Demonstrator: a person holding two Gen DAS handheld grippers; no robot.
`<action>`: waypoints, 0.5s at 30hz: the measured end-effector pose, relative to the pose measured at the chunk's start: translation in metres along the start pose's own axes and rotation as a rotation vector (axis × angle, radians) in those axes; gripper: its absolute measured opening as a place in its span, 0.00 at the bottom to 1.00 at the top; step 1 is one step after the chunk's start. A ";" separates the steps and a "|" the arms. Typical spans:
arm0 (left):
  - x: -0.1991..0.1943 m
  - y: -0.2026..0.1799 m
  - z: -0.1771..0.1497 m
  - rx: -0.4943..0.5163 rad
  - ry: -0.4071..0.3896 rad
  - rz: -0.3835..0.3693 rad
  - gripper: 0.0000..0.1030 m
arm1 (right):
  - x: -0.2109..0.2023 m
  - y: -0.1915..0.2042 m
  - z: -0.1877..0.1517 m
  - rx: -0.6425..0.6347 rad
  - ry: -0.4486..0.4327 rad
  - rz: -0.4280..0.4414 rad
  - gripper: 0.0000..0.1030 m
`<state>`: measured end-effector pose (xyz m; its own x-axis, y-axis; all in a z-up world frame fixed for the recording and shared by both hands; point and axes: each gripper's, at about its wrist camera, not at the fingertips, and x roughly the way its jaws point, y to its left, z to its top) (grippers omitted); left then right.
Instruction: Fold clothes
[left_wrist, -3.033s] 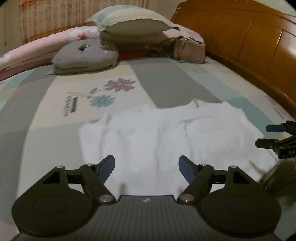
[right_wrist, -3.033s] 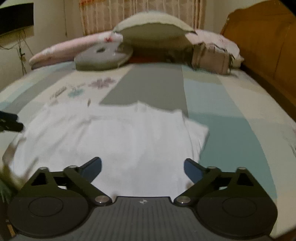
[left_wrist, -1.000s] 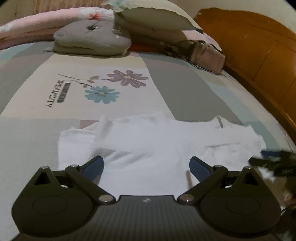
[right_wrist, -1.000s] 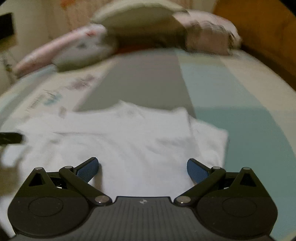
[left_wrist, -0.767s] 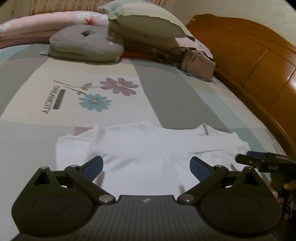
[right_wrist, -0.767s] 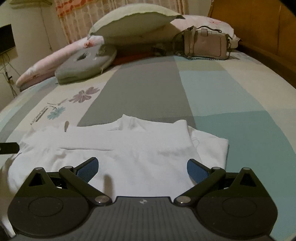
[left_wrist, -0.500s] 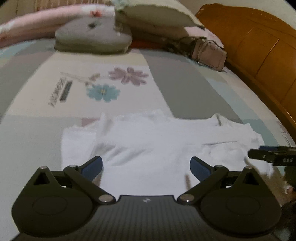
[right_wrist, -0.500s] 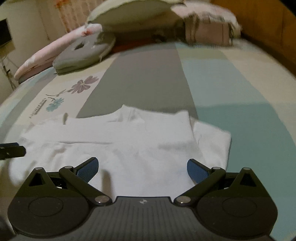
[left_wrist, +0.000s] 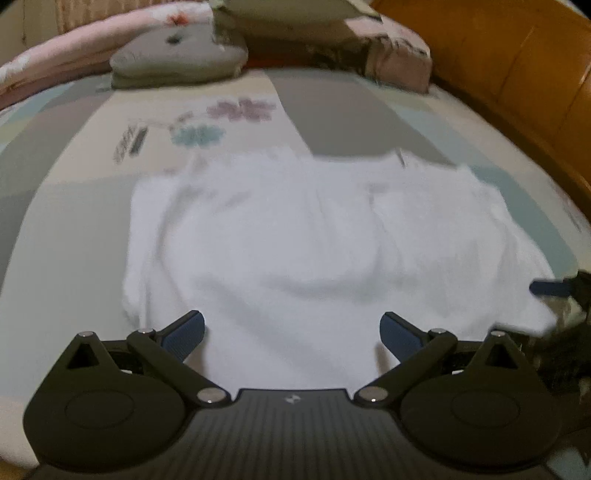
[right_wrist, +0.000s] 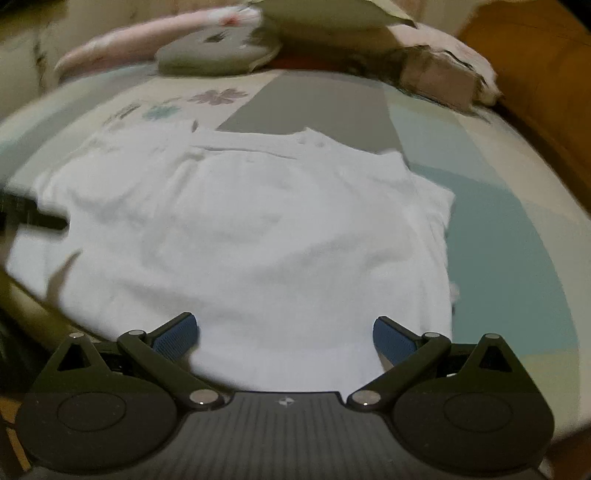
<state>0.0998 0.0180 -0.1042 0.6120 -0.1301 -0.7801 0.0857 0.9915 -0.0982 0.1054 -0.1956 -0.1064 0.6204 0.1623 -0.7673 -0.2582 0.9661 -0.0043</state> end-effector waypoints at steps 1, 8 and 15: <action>0.000 -0.002 -0.006 0.004 0.012 0.001 0.98 | -0.001 -0.003 -0.003 0.033 -0.005 0.007 1.00; -0.018 -0.007 -0.025 0.016 -0.009 -0.006 0.98 | -0.004 -0.005 -0.006 0.034 -0.024 -0.001 1.00; -0.031 0.016 -0.024 -0.060 -0.045 0.006 0.98 | -0.023 -0.008 0.006 0.059 -0.060 -0.022 1.00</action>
<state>0.0633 0.0378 -0.0962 0.6469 -0.1229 -0.7526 0.0353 0.9907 -0.1315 0.0975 -0.2055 -0.0852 0.6692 0.1510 -0.7276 -0.2008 0.9795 0.0185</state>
